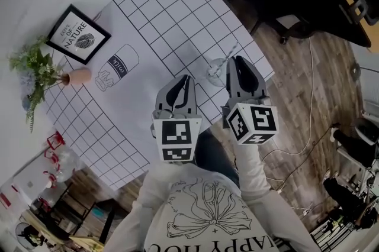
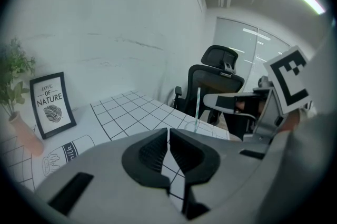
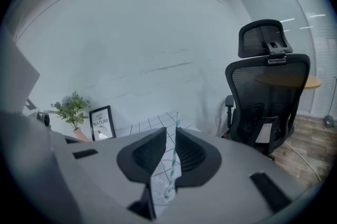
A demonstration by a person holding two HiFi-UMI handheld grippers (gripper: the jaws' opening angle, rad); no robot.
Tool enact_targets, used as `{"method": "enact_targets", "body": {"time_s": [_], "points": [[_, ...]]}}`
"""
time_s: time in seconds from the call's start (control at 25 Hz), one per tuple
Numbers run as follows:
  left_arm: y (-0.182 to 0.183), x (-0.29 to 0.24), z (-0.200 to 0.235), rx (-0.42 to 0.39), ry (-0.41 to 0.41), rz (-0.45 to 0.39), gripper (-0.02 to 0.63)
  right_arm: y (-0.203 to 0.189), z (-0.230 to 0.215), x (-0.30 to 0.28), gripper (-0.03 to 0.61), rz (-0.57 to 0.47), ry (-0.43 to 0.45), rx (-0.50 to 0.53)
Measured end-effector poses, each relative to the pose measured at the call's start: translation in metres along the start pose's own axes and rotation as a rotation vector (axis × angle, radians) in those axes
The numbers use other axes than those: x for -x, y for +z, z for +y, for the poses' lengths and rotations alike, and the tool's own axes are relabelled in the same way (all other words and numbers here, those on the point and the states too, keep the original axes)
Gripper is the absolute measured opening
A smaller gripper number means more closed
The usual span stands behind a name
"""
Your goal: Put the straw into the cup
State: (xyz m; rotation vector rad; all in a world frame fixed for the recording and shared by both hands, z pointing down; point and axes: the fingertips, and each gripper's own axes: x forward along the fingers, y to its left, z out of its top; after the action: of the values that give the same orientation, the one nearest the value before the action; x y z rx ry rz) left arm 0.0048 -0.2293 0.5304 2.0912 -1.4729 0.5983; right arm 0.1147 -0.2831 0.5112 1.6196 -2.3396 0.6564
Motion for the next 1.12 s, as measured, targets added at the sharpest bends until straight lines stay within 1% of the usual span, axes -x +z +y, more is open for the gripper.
{"method": "enact_targets", "body": {"time_s": [0.36, 0.56, 0.84, 1.12], "points": [[0.031, 0.030, -0.004, -0.018, 0.024, -0.089, 0.014, 0.027, 0.013, 0.038, 0.034, -0.059, -0.016, 0.020], [0.049, 0.053, -0.010, -0.037, 0.047, -0.148, 0.014, 0.042, 0.024, 0.064, 0.029, -0.099, -0.006, 0.031], [0.066, 0.085, -0.018, -0.045, 0.082, -0.211, 0.014, 0.062, 0.035, 0.098, 0.023, -0.155, 0.011, 0.052], [0.085, 0.114, -0.023, -0.058, 0.118, -0.292, 0.014, 0.077, 0.044, 0.123, 0.020, -0.212, 0.025, 0.075]]}}
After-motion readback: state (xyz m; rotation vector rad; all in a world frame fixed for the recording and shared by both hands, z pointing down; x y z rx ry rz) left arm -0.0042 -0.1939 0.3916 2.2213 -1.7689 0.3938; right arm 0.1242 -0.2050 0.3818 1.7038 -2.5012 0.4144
